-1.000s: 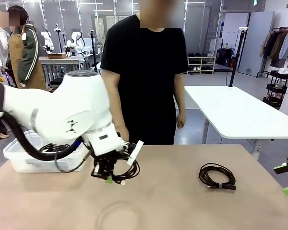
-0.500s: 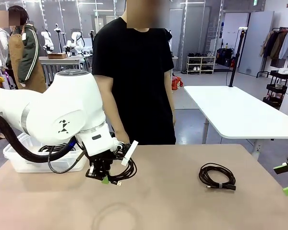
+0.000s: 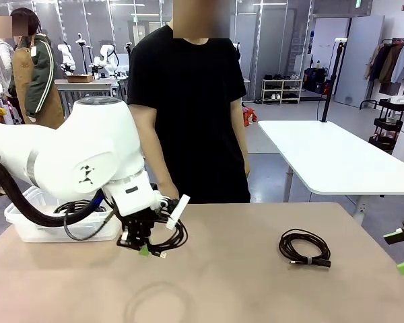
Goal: Organize and store the cables.
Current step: Place the USB Extension Cable into the Organizing box.
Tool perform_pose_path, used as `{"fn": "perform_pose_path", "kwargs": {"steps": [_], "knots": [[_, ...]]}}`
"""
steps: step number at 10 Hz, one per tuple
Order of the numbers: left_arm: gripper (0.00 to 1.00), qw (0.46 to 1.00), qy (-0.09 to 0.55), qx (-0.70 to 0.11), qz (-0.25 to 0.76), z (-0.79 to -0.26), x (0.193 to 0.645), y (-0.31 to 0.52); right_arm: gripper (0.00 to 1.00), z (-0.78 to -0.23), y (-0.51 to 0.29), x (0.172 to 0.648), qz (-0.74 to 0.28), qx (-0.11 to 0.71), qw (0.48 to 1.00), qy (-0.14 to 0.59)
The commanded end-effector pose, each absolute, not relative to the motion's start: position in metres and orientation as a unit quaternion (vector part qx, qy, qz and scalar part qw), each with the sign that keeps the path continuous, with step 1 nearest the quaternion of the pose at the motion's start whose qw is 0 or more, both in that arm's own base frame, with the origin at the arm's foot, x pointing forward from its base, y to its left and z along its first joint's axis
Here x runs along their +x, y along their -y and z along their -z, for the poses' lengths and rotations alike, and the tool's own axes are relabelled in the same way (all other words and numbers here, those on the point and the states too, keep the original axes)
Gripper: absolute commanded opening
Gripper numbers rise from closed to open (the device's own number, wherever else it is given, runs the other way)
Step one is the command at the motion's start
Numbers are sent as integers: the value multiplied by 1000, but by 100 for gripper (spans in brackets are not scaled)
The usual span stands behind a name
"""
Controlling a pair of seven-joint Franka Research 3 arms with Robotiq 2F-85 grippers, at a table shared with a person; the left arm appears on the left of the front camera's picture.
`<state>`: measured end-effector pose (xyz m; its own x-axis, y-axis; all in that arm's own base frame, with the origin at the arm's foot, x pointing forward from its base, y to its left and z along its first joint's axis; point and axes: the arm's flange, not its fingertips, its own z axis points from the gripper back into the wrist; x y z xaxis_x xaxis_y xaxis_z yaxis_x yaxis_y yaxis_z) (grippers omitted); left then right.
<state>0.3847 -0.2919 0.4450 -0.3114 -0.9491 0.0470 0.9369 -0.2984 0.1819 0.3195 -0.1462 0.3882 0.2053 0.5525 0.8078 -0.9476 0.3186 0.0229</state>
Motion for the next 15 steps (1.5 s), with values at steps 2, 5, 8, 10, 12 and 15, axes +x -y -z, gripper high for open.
{"fn": "perform_pose_path", "kwargs": {"steps": [2,5,8,10,12,15], "knots": [[16,576,96,-9,812,-497,424,198,100,-391,145,320,-509,275,727,369],[16,589,138,6,796,-521,453,96,100,-391,145,320,-509,275,727,369],[16,645,130,11,753,-511,494,23,100,-391,145,320,-509,275,727,369],[16,671,122,1,732,-492,529,9,100,-391,145,320,-509,275,727,369],[16,701,113,-22,704,-469,560,7,100,-391,145,320,-509,275,727,369],[16,725,79,-30,684,-449,579,7,100,-391,145,320,-509,275,727,369]]}}
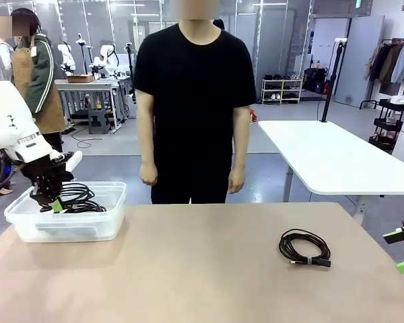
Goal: Organize and store the cables.
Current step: Place the USB Extension Cable into the Organizing box.
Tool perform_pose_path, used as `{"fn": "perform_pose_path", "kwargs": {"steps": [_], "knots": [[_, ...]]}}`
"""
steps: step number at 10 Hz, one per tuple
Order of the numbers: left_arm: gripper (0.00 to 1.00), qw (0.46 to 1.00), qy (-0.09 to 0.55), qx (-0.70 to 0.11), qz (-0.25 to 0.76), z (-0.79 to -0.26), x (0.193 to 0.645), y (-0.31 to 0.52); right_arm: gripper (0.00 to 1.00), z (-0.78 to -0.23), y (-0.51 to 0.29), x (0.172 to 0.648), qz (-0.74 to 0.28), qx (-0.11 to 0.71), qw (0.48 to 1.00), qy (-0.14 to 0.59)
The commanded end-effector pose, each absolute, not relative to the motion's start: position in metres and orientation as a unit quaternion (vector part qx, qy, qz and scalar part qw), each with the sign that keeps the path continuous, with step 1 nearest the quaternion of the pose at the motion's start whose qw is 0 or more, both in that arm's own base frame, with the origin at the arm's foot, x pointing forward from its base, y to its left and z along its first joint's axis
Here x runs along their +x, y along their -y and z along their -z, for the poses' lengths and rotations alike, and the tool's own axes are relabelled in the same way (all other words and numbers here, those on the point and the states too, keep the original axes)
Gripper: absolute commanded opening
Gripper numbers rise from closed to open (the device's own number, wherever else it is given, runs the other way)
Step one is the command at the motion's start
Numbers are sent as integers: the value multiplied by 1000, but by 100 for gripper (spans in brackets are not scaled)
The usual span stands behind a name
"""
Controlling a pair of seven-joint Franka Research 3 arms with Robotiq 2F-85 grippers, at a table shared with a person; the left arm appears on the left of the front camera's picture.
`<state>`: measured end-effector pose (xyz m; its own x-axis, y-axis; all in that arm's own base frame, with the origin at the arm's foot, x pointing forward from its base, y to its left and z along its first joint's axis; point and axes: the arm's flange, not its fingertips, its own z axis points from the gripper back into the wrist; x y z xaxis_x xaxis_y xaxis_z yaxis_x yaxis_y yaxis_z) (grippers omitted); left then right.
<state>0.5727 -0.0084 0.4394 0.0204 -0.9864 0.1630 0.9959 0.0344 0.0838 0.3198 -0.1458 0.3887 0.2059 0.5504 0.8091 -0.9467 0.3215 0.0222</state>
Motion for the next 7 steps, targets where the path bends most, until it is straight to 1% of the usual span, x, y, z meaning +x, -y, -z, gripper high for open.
{"fn": "perform_pose_path", "kwargs": {"steps": [1,4,5,7], "knots": [[16,731,61,-23,680,-445,582,8,100,-391,145,320,-509,275,727,369],[16,731,60,-22,680,-438,588,10,100,-391,145,320,-509,275,727,369],[25,733,61,-21,678,-440,587,9,100,-391,145,320,-509,275,727,369],[61,738,65,-15,672,-442,590,7,100,-391,145,320,-509,275,727,369]]}}
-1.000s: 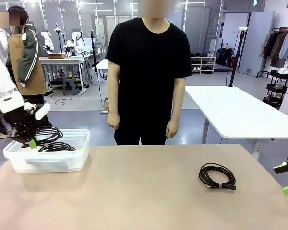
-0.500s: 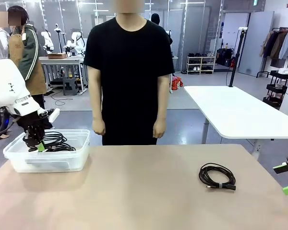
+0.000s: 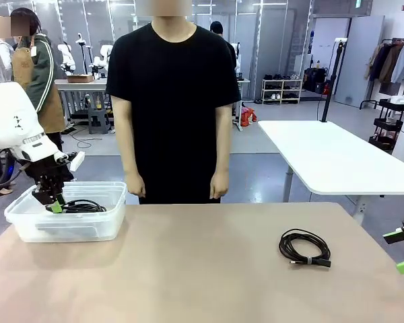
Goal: Organize and store the cables.
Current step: Place the USB Extension Cable into the Organizing box.
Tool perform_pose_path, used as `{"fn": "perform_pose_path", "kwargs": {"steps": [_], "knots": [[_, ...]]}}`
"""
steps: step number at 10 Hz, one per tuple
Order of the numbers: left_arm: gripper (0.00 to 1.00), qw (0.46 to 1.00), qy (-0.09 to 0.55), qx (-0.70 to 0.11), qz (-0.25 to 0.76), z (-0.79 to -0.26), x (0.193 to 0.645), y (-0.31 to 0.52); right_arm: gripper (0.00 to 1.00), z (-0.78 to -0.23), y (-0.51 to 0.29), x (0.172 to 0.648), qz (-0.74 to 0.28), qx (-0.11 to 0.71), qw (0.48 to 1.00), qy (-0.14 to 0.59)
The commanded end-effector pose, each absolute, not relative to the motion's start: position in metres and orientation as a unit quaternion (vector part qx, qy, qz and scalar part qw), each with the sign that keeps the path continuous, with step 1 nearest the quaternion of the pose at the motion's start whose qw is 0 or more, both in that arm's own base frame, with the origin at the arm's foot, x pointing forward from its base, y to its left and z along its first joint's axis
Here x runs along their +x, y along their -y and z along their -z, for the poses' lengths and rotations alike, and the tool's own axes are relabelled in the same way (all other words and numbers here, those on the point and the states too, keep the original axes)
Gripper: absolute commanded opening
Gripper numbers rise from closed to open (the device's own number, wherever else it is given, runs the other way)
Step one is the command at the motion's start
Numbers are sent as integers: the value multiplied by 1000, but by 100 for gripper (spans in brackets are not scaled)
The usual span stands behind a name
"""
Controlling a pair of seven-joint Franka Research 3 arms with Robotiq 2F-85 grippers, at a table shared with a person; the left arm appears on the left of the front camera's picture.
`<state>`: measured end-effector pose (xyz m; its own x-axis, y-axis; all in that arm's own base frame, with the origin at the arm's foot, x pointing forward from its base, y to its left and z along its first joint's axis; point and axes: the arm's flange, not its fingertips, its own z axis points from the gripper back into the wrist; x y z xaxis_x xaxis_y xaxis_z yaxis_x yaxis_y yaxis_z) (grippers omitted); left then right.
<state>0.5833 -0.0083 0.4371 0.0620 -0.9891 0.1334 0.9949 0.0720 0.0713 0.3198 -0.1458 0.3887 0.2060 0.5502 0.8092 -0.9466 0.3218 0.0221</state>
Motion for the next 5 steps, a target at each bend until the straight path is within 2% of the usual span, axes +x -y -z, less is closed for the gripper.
{"fn": "perform_pose_path", "kwargs": {"steps": [1,2,3,5], "knots": [[78,740,68,-14,669,-442,590,6,100,-391,145,320,-509,275,727,369],[96,740,71,-18,669,-443,590,6,100,-391,145,320,-509,275,727,369],[100,739,71,-17,669,-444,587,4,100,-391,145,320,-509,275,727,369],[100,741,77,-18,667,-447,585,1,100,-391,145,320,-509,275,727,369]]}}
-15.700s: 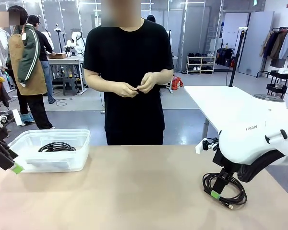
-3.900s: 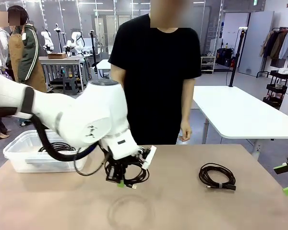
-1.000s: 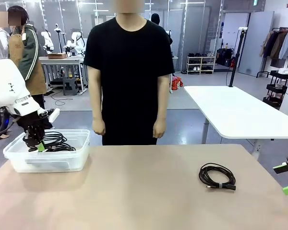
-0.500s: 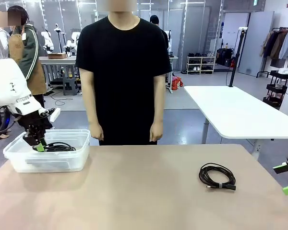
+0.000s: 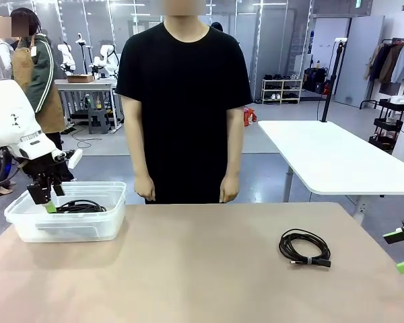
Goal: Organize and store the cables.
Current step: Place the USB Extension Cable into the Organizing box.
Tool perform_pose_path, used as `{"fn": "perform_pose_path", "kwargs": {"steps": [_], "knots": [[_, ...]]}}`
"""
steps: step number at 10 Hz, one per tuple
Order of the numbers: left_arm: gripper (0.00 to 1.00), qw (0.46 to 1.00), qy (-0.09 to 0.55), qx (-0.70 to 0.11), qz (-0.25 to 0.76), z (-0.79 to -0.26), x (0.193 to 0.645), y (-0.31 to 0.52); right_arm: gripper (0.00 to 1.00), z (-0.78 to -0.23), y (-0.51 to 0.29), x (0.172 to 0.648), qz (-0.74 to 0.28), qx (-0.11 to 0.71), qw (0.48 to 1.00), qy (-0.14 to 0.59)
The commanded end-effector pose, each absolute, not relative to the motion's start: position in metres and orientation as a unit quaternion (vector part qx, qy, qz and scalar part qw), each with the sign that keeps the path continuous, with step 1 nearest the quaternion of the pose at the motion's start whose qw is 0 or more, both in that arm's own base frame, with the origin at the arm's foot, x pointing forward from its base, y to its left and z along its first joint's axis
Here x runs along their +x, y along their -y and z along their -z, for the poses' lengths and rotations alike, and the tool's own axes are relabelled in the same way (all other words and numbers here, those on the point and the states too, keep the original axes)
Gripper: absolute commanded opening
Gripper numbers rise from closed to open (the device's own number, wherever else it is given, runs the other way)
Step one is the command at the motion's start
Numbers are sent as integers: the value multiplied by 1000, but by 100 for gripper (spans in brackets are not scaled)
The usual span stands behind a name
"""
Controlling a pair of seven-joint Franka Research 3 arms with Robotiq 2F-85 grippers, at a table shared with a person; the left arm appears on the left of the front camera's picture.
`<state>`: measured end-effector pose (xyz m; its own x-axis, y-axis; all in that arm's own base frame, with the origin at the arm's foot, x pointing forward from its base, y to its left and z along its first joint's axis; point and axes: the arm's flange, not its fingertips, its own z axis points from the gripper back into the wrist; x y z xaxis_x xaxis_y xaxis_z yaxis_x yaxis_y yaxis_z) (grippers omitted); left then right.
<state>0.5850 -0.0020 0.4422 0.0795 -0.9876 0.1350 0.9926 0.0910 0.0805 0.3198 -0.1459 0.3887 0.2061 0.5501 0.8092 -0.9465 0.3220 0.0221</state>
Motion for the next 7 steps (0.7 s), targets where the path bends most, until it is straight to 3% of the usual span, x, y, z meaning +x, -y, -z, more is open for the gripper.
{"fn": "perform_pose_path", "kwargs": {"steps": [1,3,4,7], "knots": [[100,744,80,-17,663,-450,583,-1,100,-391,145,320,-509,275,727,369],[100,767,93,-21,634,-448,572,-5,100,-391,145,320,-509,275,727,369],[100,739,81,-15,669,-447,584,-2,100,-391,145,320,-509,275,727,369],[100,739,81,-15,669,-447,584,-2,100,-391,145,320,-509,275,727,369]]}}
